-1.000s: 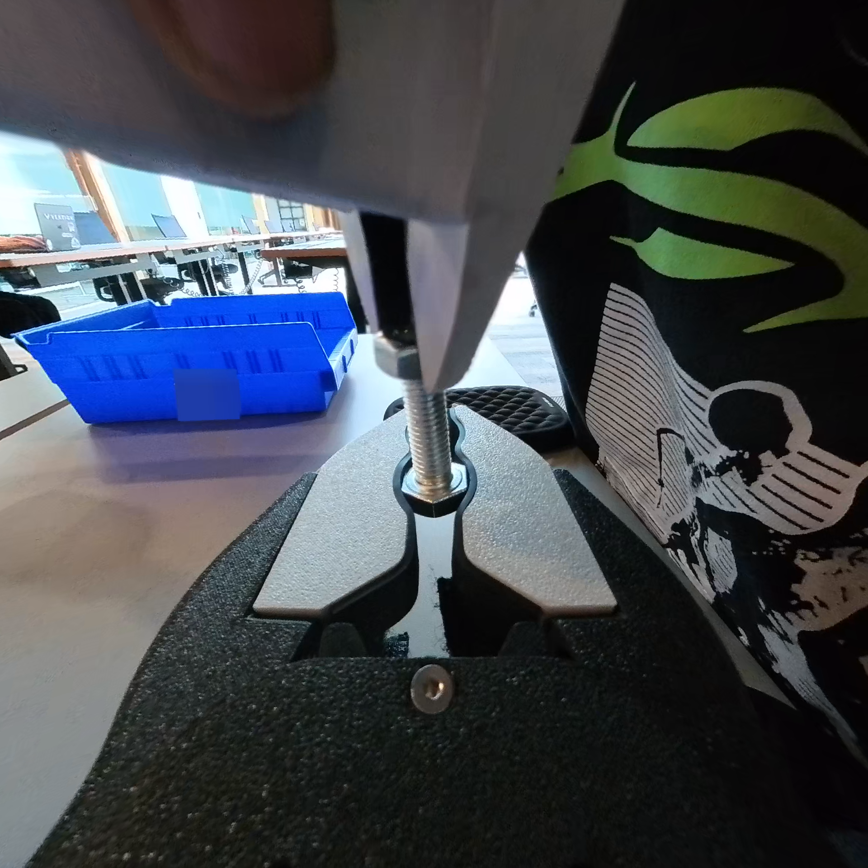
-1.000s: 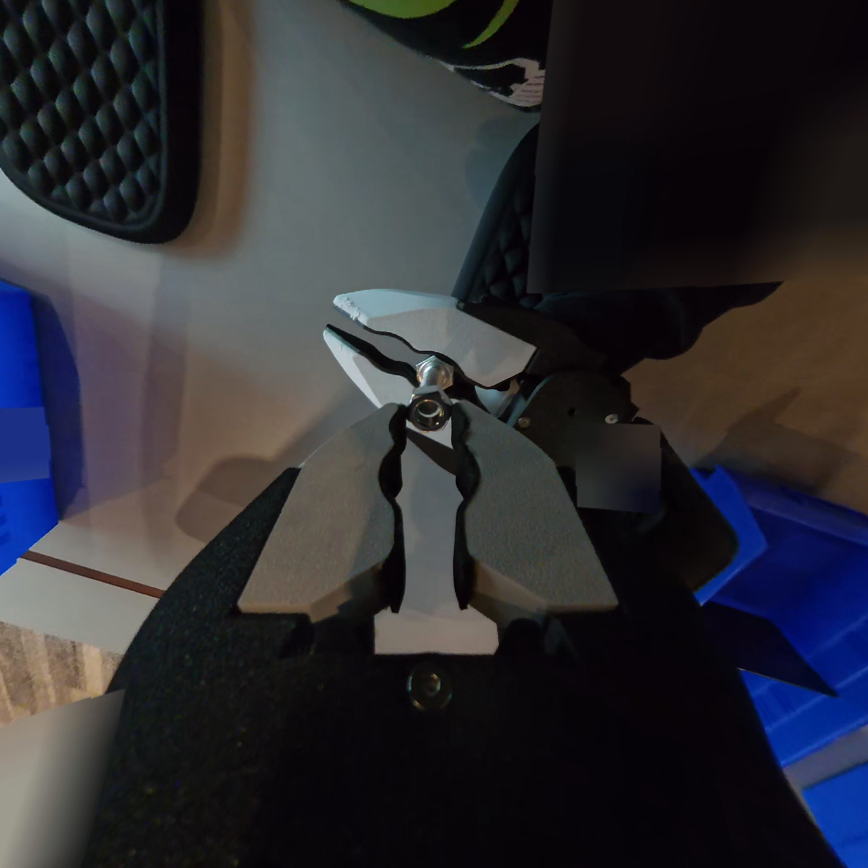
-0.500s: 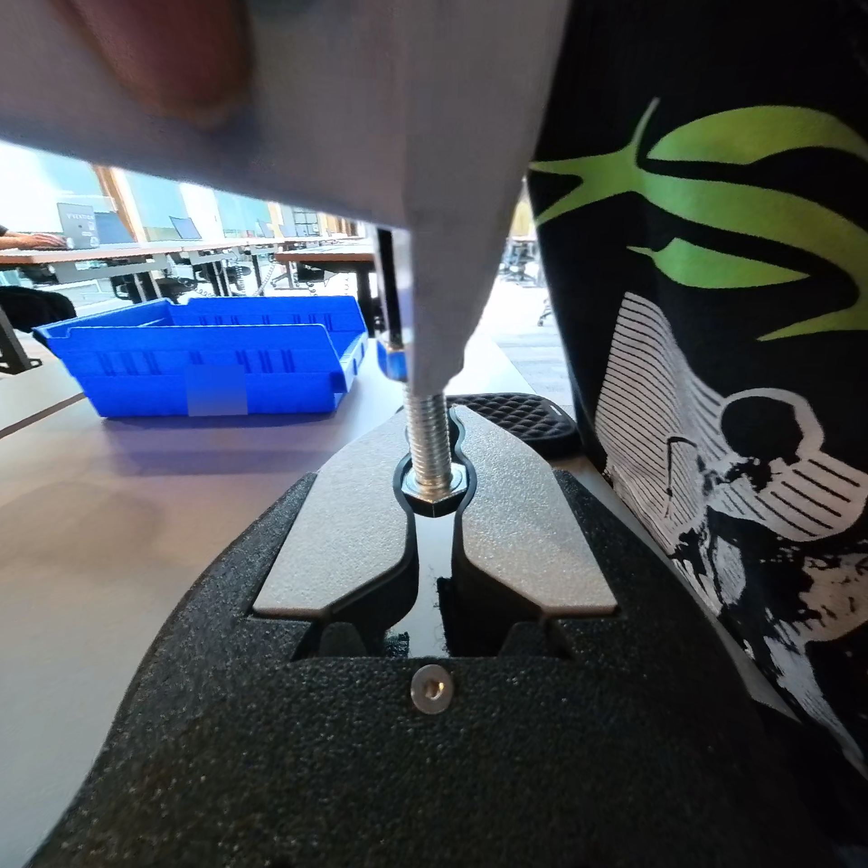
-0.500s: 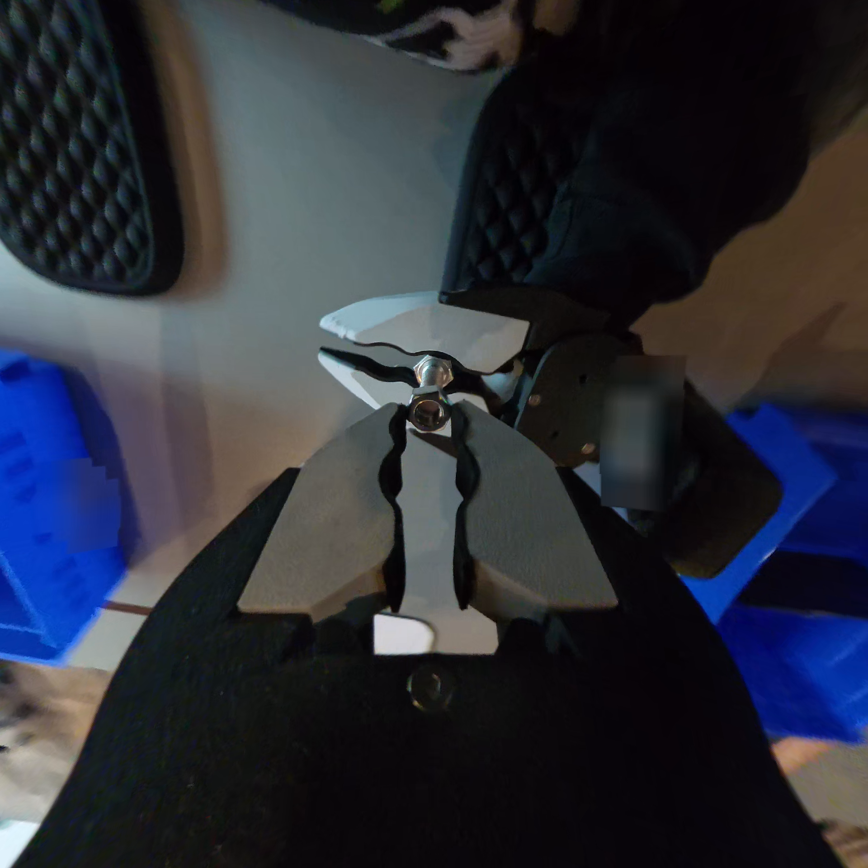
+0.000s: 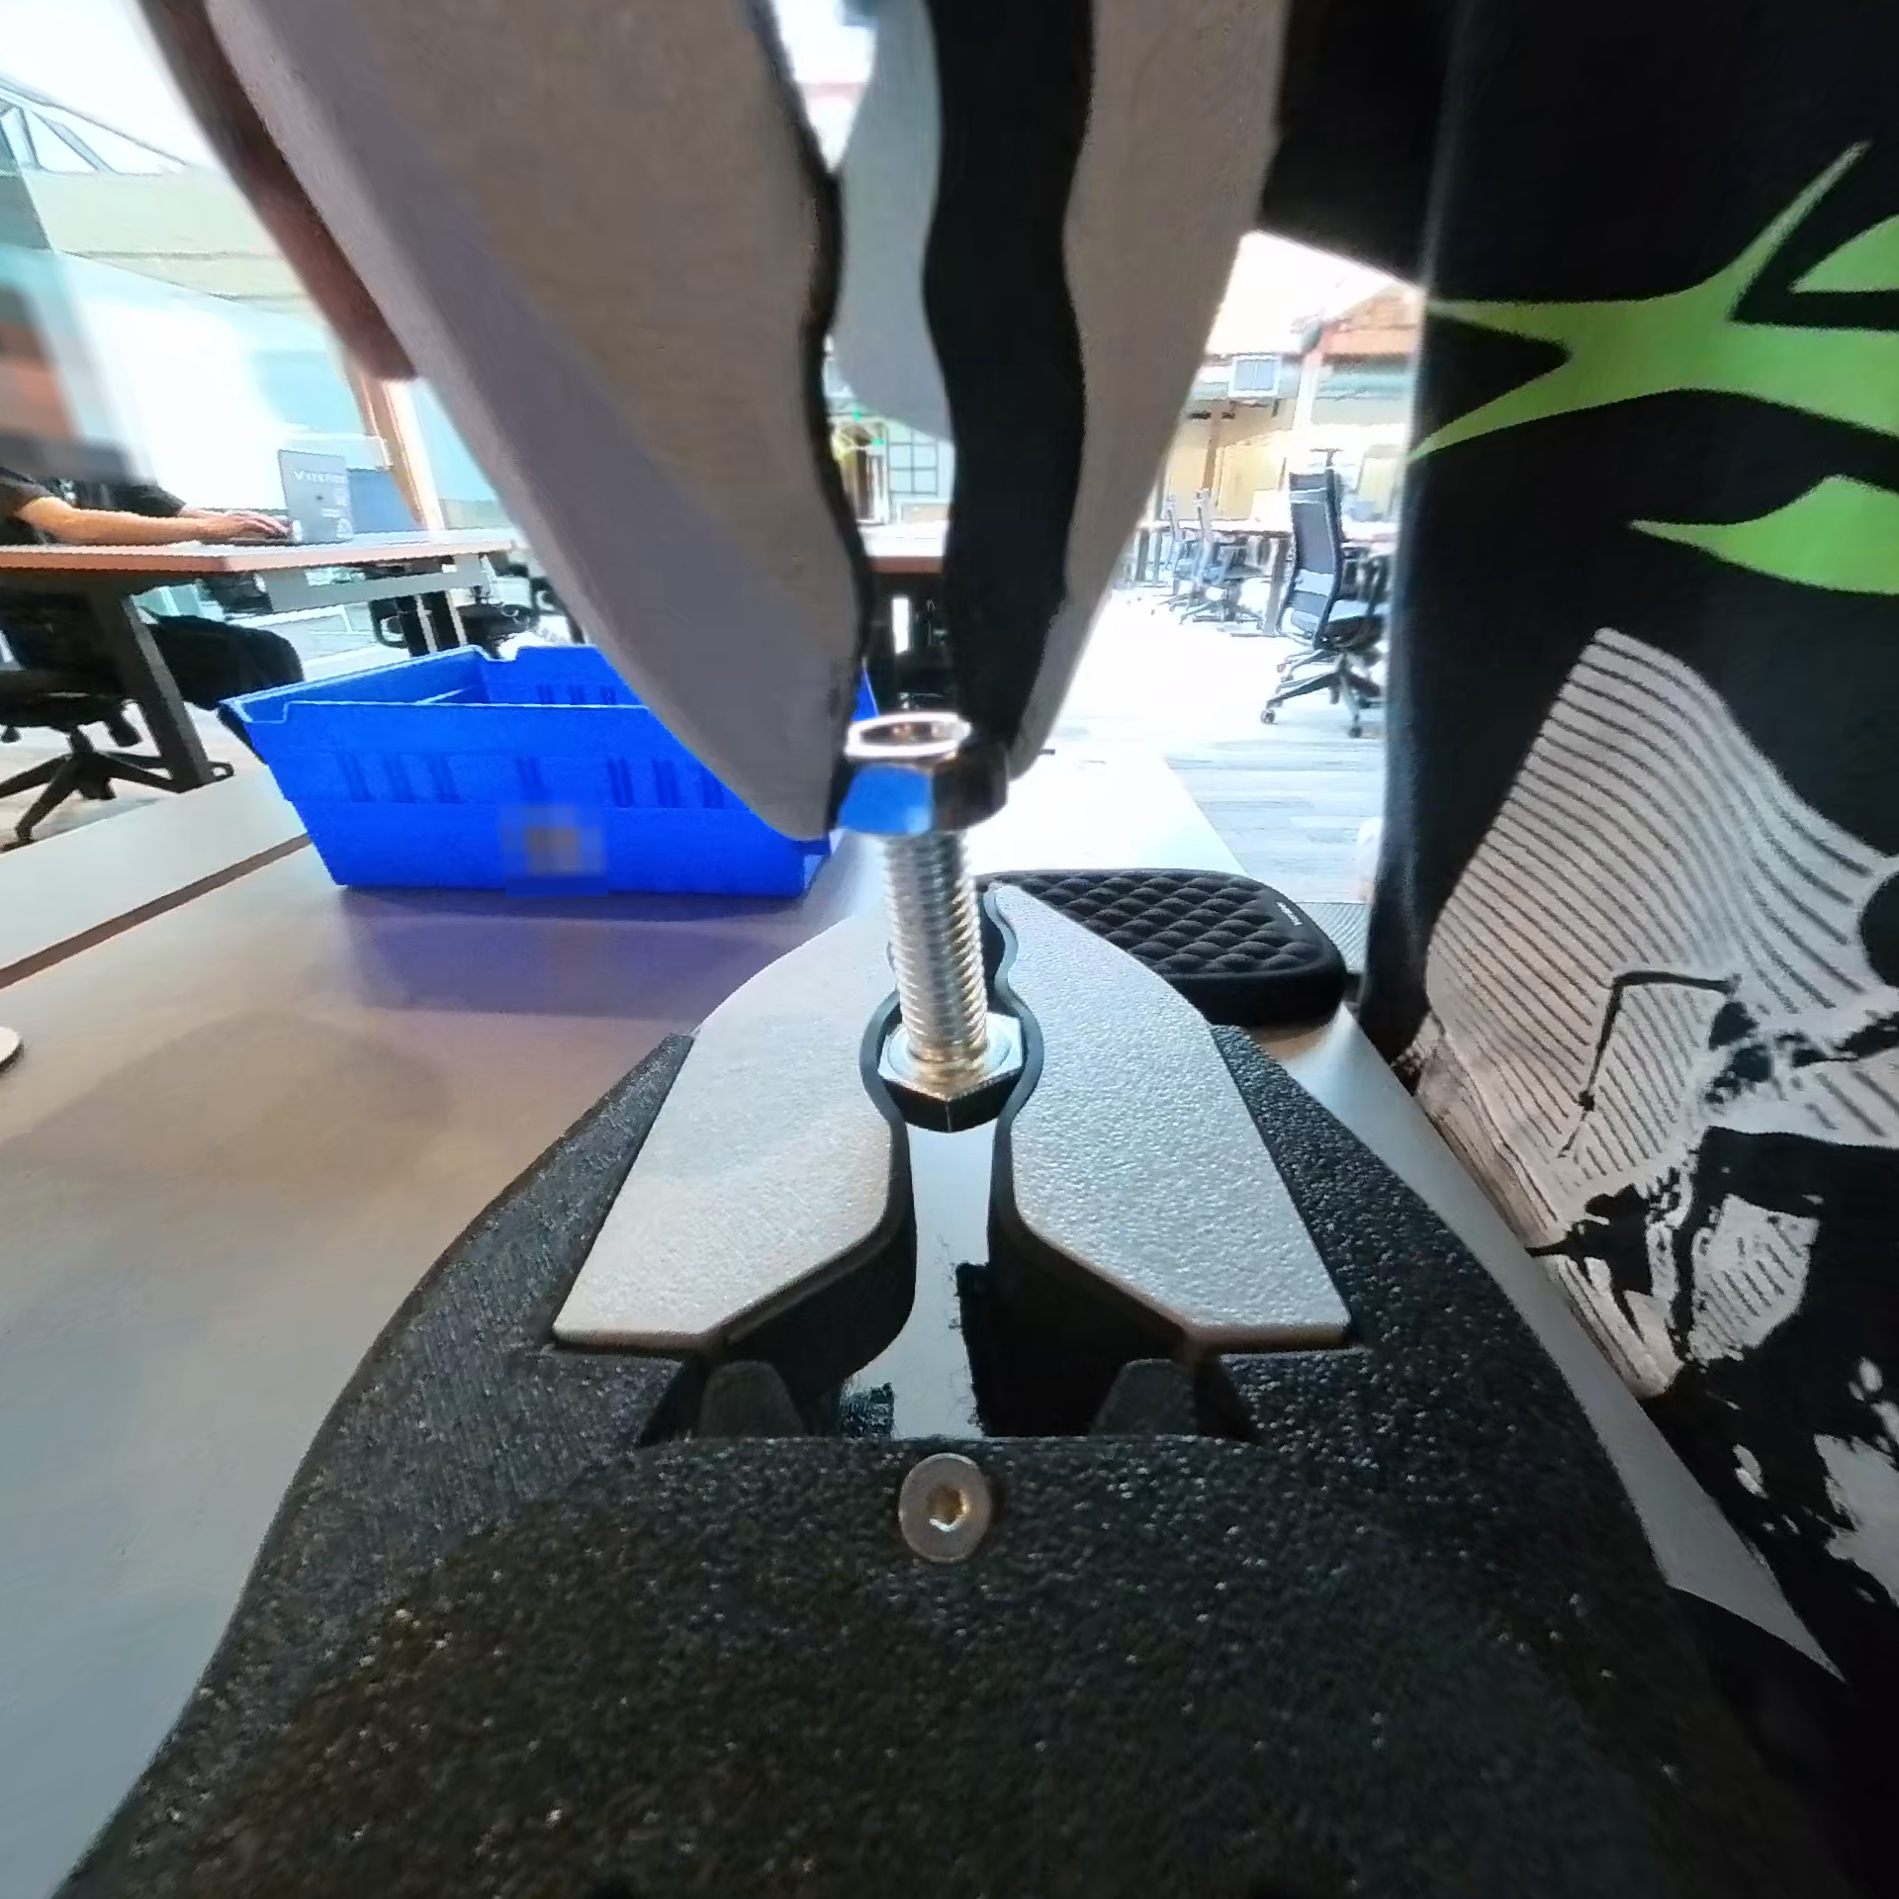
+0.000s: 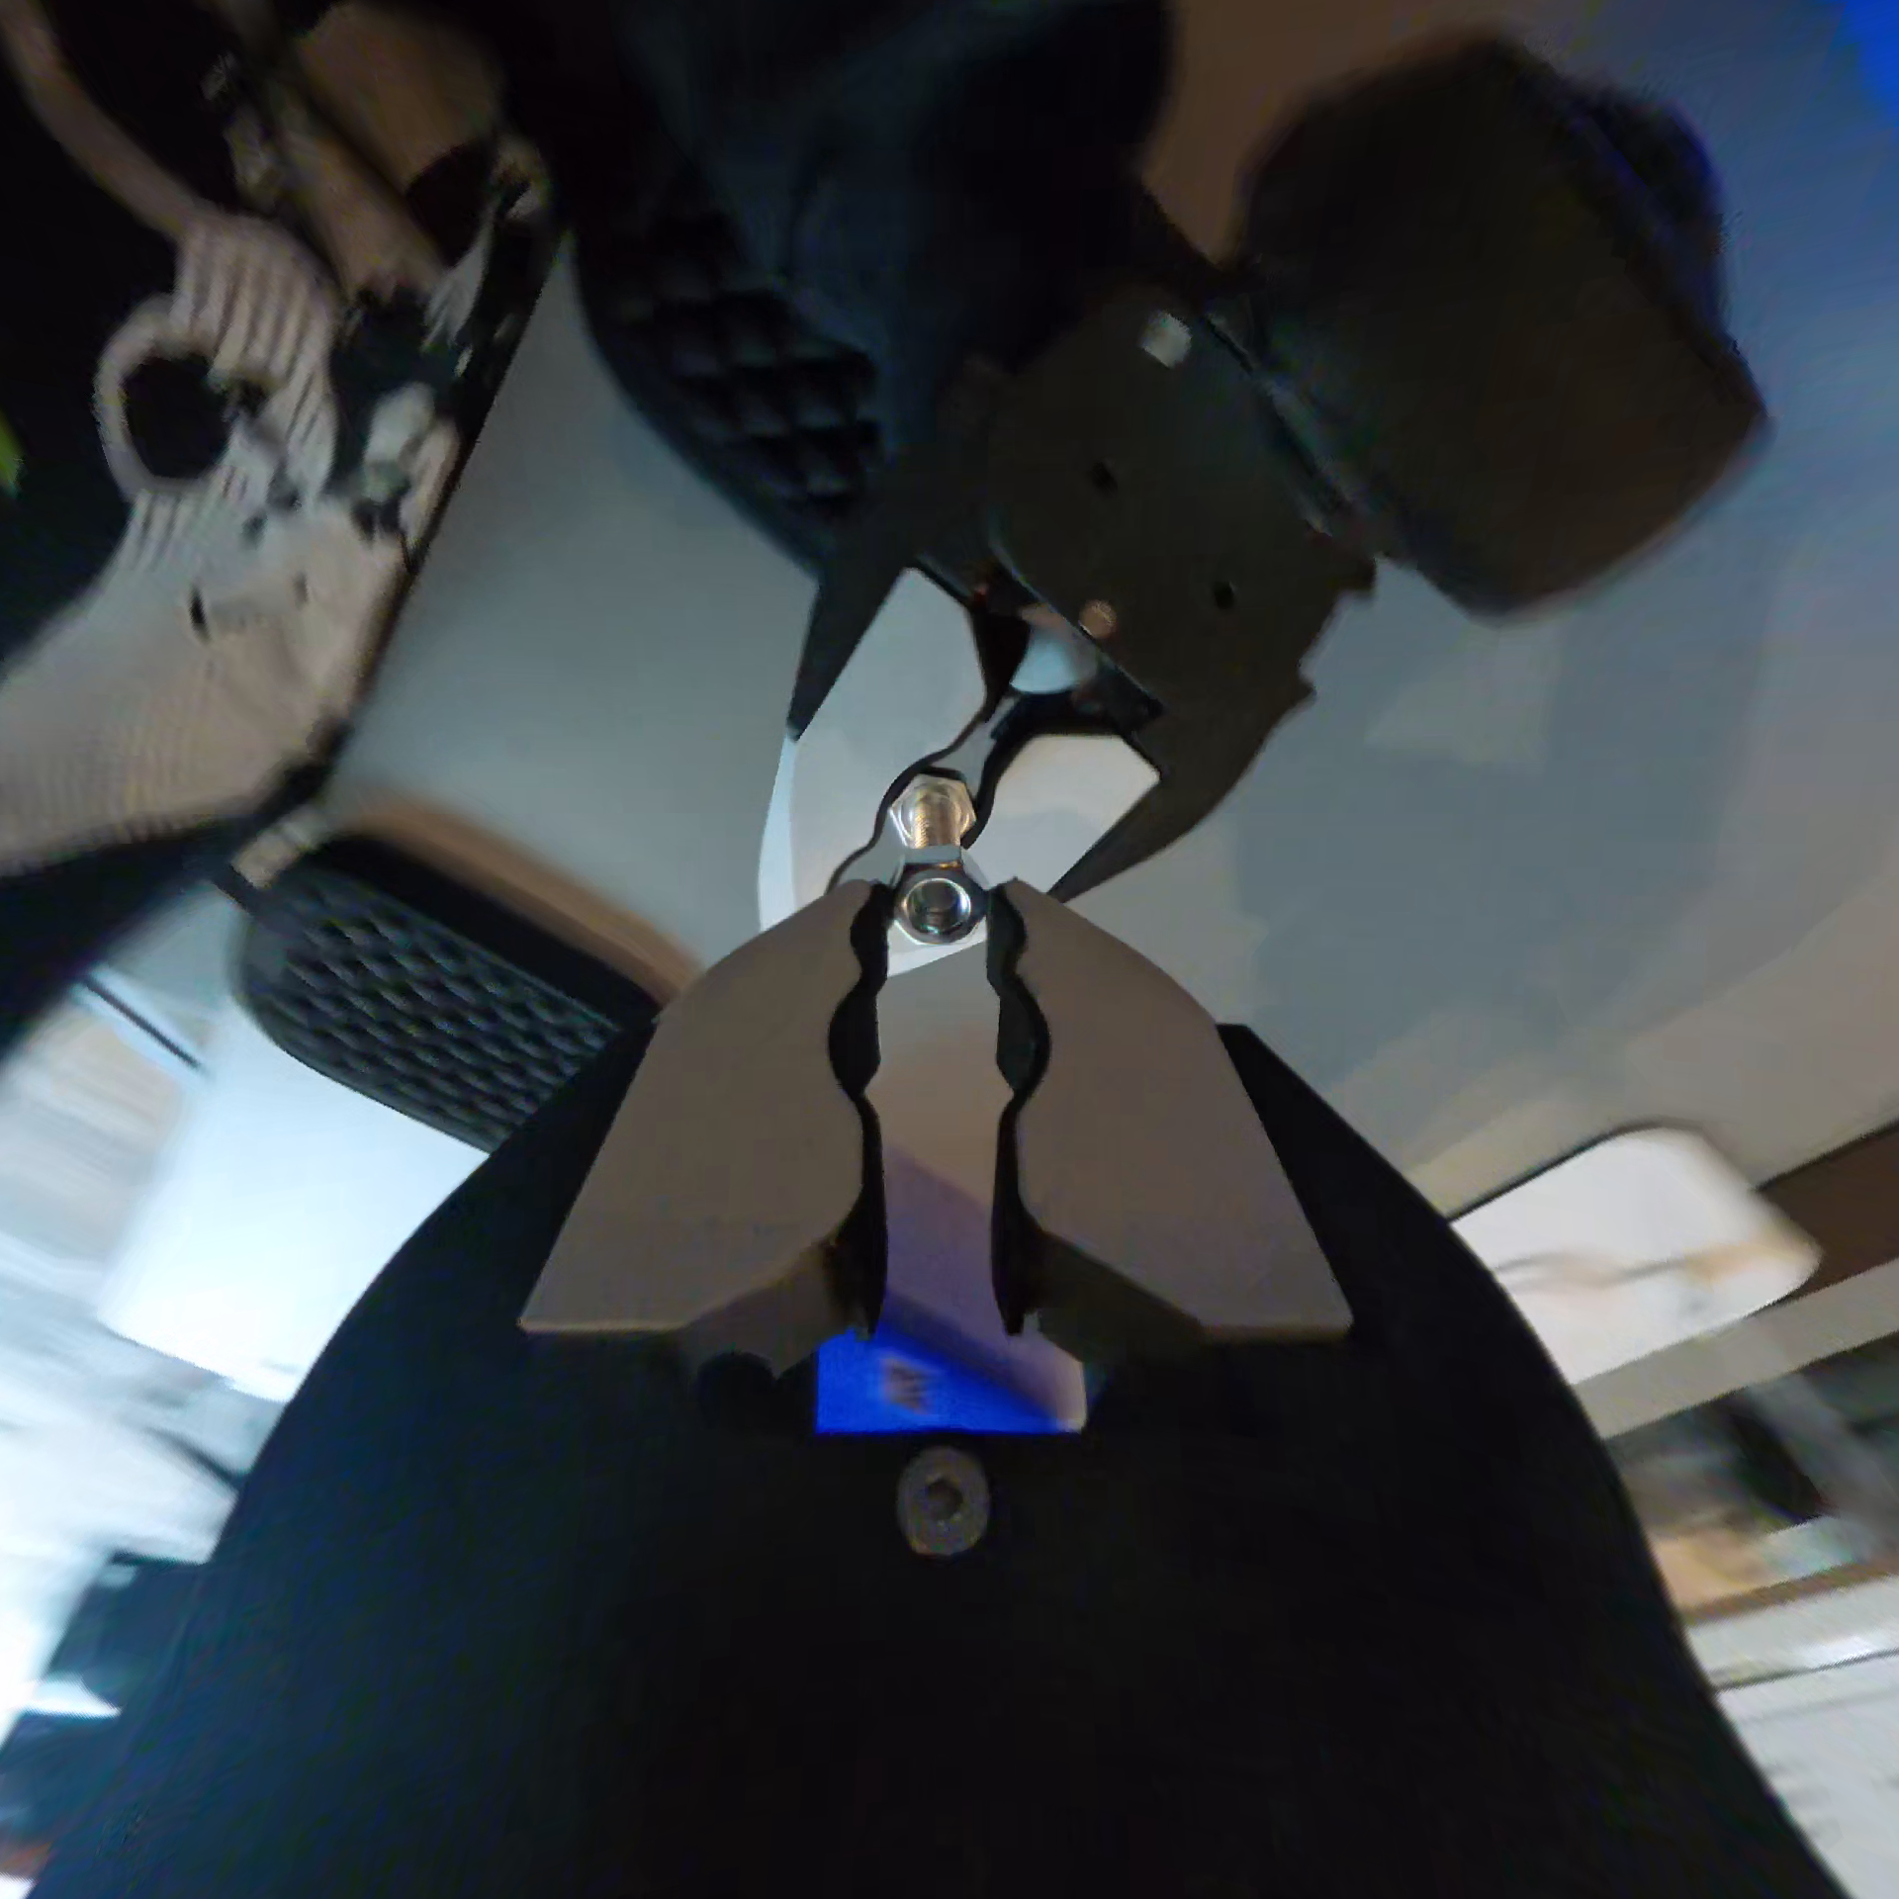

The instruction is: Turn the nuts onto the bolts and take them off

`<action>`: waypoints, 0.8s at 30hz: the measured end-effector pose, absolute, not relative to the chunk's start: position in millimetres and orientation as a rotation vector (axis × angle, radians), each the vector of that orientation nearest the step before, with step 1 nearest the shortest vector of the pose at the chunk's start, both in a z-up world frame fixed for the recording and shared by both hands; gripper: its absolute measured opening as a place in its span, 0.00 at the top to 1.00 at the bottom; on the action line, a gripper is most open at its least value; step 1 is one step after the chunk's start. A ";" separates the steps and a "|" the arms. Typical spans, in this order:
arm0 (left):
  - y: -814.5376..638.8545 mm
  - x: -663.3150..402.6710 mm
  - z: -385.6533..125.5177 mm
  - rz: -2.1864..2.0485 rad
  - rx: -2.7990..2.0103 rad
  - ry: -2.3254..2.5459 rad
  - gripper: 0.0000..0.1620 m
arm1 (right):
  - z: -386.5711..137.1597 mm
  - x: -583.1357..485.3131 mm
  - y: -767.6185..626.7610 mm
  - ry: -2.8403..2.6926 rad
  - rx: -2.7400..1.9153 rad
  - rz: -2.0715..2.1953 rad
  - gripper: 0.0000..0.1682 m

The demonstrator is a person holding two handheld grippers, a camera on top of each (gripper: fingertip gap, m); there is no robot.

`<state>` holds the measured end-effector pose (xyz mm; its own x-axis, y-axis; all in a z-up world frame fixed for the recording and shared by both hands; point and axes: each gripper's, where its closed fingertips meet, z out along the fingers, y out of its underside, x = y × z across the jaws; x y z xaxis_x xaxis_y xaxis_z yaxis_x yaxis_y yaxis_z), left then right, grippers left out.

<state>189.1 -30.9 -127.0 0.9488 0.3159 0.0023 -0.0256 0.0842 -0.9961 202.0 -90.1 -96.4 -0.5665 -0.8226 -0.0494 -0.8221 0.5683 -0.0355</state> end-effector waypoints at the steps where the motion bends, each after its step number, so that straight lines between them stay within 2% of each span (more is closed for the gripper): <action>1: -30.6 189.1 -127.3 0.262 -1.471 -0.239 0.94 | -96.4 202.0 -89.1 2.778 -1.333 0.000 0.89; 6: -28.8 189.2 -130.1 0.281 -1.495 -0.238 0.94 | -98.0 202.0 -85.2 2.947 -0.952 0.014 0.89; 12: -29.0 191.6 -129.0 0.273 -1.489 -0.223 0.94 | -98.4 204.1 -86.8 2.966 -0.960 -0.028 0.89; 14: -29.4 192.1 -128.4 0.268 -1.486 -0.220 0.94 | -97.4 202.1 -87.1 2.958 -1.031 -0.036 0.70; 15: -29.0 192.7 -128.7 0.265 -1.488 -0.215 0.94 | -95.7 202.5 -88.4 2.935 -1.091 -0.053 0.65; 19: -28.5 194.8 -128.6 0.245 -1.488 -0.202 0.94 | -80.3 205.5 -95.4 2.678 -1.589 -0.218 0.67; 22: -25.8 198.2 -130.6 0.229 -1.507 -0.176 0.94 | -72.3 207.0 -91.9 2.202 -2.236 -0.270 0.65; 24: -25.5 199.4 -130.9 0.222 -1.510 -0.168 0.94 | -74.8 212.1 -90.4 1.961 -2.426 -0.261 0.69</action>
<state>199.4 -25.5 -130.9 0.9682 0.2487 -0.0278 -0.0407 0.0471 -0.9981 212.1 -90.4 -74.8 0.2013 -0.9718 0.1225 -0.9700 -0.2152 -0.1128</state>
